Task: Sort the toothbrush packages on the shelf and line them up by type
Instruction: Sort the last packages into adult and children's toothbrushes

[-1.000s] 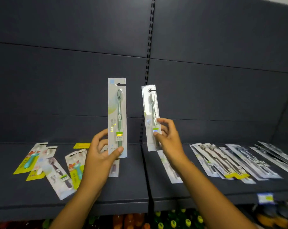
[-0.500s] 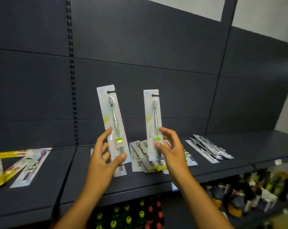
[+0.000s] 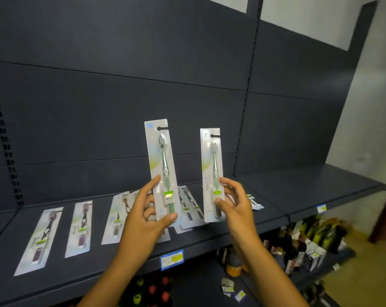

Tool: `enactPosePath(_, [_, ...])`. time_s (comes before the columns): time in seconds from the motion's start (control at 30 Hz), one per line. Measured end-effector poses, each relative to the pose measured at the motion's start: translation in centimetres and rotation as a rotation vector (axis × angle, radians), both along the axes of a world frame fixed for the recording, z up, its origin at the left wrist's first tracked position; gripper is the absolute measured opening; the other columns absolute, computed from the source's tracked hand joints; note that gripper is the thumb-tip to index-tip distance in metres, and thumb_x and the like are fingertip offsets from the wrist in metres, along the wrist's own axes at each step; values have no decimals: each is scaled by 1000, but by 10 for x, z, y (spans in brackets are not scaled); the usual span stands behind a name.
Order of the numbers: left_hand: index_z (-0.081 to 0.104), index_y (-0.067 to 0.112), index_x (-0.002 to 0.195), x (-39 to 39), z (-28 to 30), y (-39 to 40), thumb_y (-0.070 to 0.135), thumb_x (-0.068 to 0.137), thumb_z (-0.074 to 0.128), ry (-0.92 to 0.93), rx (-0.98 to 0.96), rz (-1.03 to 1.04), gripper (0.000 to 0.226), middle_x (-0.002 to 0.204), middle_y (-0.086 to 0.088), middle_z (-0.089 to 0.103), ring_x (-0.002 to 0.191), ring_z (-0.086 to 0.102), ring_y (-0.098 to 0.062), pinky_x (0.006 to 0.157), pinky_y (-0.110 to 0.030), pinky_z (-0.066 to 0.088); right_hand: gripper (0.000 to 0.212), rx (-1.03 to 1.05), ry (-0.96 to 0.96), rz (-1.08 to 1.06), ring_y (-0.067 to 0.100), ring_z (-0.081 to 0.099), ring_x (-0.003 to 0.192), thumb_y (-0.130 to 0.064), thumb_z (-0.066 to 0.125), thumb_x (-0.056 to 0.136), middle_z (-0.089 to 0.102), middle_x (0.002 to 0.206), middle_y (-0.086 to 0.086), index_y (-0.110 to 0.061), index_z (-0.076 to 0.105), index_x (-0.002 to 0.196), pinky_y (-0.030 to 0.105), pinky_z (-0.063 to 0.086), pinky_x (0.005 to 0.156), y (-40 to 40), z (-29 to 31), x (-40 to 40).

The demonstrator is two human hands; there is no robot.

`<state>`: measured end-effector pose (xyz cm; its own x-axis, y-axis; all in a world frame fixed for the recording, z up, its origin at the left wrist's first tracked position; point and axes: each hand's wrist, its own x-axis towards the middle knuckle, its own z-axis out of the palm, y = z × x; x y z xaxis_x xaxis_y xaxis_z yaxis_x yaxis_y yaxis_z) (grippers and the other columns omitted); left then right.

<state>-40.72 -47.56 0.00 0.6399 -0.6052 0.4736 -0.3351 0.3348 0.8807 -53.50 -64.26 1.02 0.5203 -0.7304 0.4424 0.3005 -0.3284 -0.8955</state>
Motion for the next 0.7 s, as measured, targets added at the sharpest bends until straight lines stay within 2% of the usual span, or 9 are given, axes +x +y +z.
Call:
enactPosePath(0.13, [43,43,138,-1,-3,-60,-1,78,75,5,4,-43,80,122,12,63,107,66,-6,77,-18,57,47,0,35,-57,-3,65,102,11,52,89,63,119,-5,-22,57,121,19,56,74,-50,-3,-5])
enactPosePath(0.2, [44,41,137,1,-5,-91,-2,78,74,2,-7,-68,80,119,12,65,104,67,-6,76,-19,57,46,-15,54,-79,-5,64,102,12,52,89,63,120,-5,-22,57,121,21,58,74,-78,-3,-5])
enactPosePath(0.37, [44,43,136,13,-2,-166,1,77,76,14,2,-93,79,118,15,66,106,66,-5,81,-21,57,47,-63,94,-110,-7,64,97,16,50,87,64,118,-3,-15,57,121,17,55,68,-148,13,-2])
enactPosePath(0.47, [43,42,138,19,-3,-208,2,77,77,-1,2,-109,80,119,10,67,107,67,-11,87,-29,57,46,-69,59,-114,-4,66,96,16,51,87,65,115,-2,-13,57,121,15,55,70,-189,20,1])
enactPosePath(0.57, [43,43,137,17,-11,-242,4,75,78,16,37,-96,81,121,4,67,107,68,-16,87,-33,58,43,-17,58,-100,2,68,95,12,54,88,66,113,0,-16,58,120,20,57,72,-220,16,3])
enactPosePath(0.7, [44,43,135,15,-15,-274,8,73,80,0,96,-72,80,115,7,68,103,68,-12,77,-21,57,41,40,64,-34,8,71,91,9,56,89,67,111,3,-19,59,119,26,59,69,-258,13,10])
